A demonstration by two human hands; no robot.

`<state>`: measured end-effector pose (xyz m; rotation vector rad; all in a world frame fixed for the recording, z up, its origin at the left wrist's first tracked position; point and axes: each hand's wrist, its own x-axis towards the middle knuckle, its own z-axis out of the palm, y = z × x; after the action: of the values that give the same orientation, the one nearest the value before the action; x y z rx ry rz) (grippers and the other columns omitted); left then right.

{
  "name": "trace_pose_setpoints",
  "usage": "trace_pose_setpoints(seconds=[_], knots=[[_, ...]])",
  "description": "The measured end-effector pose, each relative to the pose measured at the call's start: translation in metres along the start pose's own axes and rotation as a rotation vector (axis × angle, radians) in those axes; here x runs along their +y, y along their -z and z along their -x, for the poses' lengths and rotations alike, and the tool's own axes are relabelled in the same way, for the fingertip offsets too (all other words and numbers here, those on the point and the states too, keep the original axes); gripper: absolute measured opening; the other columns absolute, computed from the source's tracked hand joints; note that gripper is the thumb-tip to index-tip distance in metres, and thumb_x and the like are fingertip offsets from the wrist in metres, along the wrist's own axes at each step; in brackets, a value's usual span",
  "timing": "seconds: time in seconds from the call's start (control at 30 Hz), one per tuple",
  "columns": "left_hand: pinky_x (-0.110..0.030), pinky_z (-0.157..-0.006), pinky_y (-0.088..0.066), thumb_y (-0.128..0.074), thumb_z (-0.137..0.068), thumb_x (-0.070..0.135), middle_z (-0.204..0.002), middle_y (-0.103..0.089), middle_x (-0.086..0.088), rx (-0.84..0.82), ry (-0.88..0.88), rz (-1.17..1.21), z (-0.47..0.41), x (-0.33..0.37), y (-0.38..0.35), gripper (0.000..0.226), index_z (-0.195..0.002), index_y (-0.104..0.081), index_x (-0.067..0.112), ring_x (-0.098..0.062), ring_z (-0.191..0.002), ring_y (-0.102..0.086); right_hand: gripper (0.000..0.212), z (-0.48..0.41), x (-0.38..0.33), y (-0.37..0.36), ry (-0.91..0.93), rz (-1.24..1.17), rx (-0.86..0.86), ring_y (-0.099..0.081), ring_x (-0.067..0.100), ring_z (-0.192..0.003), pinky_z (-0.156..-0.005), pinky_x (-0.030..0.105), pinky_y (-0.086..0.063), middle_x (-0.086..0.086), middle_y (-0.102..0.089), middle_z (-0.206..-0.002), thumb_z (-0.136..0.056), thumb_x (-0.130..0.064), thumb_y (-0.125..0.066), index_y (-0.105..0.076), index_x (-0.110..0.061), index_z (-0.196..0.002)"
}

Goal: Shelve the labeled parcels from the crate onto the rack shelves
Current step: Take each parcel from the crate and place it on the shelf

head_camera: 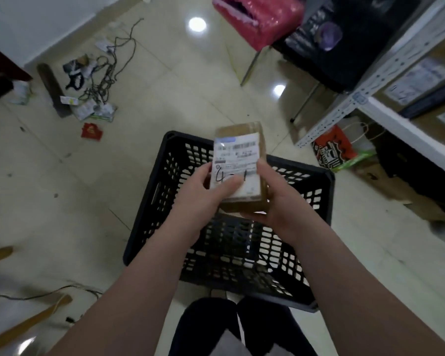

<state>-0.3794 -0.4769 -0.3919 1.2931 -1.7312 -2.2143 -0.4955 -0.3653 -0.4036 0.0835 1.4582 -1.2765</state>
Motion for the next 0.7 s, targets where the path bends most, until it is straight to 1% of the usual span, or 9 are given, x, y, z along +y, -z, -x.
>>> trace_pose_setpoints(seconds=[0.07, 0.1, 0.17, 0.23, 0.33, 0.43, 0.53, 0.63, 0.7], knots=[[-0.014, -0.065, -0.053, -0.056, -0.093, 0.03, -0.105, -0.072, 0.007, -0.038, -0.014, 0.076, 0.018, 0.024, -0.015, 0.029, -0.121, -0.062, 0.023, -0.003, -0.089, -0.069, 0.079, 0.03, -0.016, 0.007, 0.05, -0.037, -0.041, -0.066, 0.02, -0.114, -0.091, 0.045, -0.052, -0.002, -0.069, -0.123, -0.063, -0.066, -0.07, -0.055, -0.032, -0.132], [-0.015, -0.065, -0.053, -0.049, -0.097, 0.034, -0.105, -0.073, 0.006, -0.082, 0.007, 0.125, 0.026, 0.035, -0.022, 0.029, -0.119, -0.064, 0.023, -0.003, -0.09, -0.069, 0.074, 0.045, -0.022, 0.012, 0.074, -0.05, -0.05, -0.065, 0.019, -0.114, -0.089, 0.042, -0.05, -0.003, -0.07, -0.122, -0.065, -0.065, -0.068, -0.057, -0.032, -0.131], [-0.025, -0.078, -0.052, -0.035, -0.099, 0.048, -0.111, -0.071, 0.005, -0.159, 0.065, 0.223, 0.039, 0.052, -0.035, 0.044, -0.119, -0.067, 0.025, -0.009, -0.101, -0.067, 0.055, 0.075, -0.033, 0.026, 0.122, -0.097, -0.052, -0.065, 0.019, -0.112, -0.087, 0.039, -0.048, -0.001, -0.07, -0.12, -0.076, -0.057, -0.064, -0.062, -0.03, -0.124], [-0.036, -0.091, -0.047, -0.027, -0.097, 0.057, -0.122, -0.067, -0.001, -0.202, 0.126, 0.347, 0.051, 0.067, -0.05, 0.058, -0.125, -0.064, 0.022, -0.02, -0.114, -0.061, 0.041, 0.103, -0.04, 0.041, 0.156, -0.177, -0.025, -0.065, 0.02, -0.106, -0.089, 0.04, -0.047, 0.0, -0.072, -0.116, -0.08, -0.049, -0.059, -0.067, -0.029, -0.115], [-0.044, -0.098, -0.044, -0.035, -0.092, 0.056, -0.128, -0.063, -0.005, -0.267, 0.149, 0.408, 0.069, 0.083, -0.083, 0.058, -0.126, -0.063, 0.017, -0.027, -0.12, -0.055, 0.04, 0.147, -0.047, 0.066, 0.222, -0.245, 0.006, -0.066, 0.017, -0.094, -0.086, 0.039, -0.044, -0.001, -0.073, -0.109, -0.081, -0.045, -0.053, -0.065, -0.027, -0.115], [-0.046, -0.1, -0.045, -0.052, -0.084, 0.047, -0.125, -0.065, -0.009, -0.34, 0.138, 0.356, 0.091, 0.098, -0.13, 0.05, -0.121, -0.063, 0.015, -0.03, -0.119, -0.057, 0.036, 0.189, -0.045, 0.1, 0.28, -0.325, 0.059, -0.067, 0.015, -0.089, -0.088, 0.04, -0.043, -0.002, -0.074, -0.103, -0.077, -0.046, -0.054, -0.07, -0.029, -0.104], [-0.04, -0.09, -0.051, -0.062, -0.073, 0.041, -0.119, -0.066, -0.009, -0.381, 0.122, 0.301, 0.113, 0.106, -0.186, 0.044, -0.11, -0.066, 0.017, -0.027, -0.112, -0.06, 0.031, 0.232, -0.037, 0.142, 0.32, -0.391, 0.103, -0.067, 0.015, -0.089, -0.092, 0.042, -0.041, -0.002, -0.075, -0.101, -0.074, -0.047, -0.055, -0.078, -0.03, -0.088], [-0.038, -0.079, -0.054, -0.072, -0.066, 0.037, -0.124, -0.062, -0.012, -0.438, 0.088, 0.264, 0.138, 0.098, -0.249, 0.051, -0.114, -0.067, 0.018, -0.025, -0.105, -0.064, 0.037, 0.279, -0.022, 0.193, 0.366, -0.412, 0.155, -0.067, 0.014, -0.088, -0.088, 0.04, -0.043, -0.004, -0.075, -0.101, -0.073, -0.048, -0.055, -0.07, -0.03, -0.101], [-0.037, -0.078, -0.055, -0.07, -0.071, 0.034, -0.119, -0.066, -0.013, -0.528, 0.082, 0.241, 0.158, 0.088, -0.296, 0.046, -0.113, -0.067, 0.017, -0.024, -0.1, -0.068, 0.036, 0.312, -0.008, 0.231, 0.404, -0.416, 0.2, -0.065, 0.014, -0.089, -0.086, 0.039, -0.043, -0.004, -0.075, -0.1, -0.073, -0.049, -0.055, -0.068, -0.031, -0.1]])
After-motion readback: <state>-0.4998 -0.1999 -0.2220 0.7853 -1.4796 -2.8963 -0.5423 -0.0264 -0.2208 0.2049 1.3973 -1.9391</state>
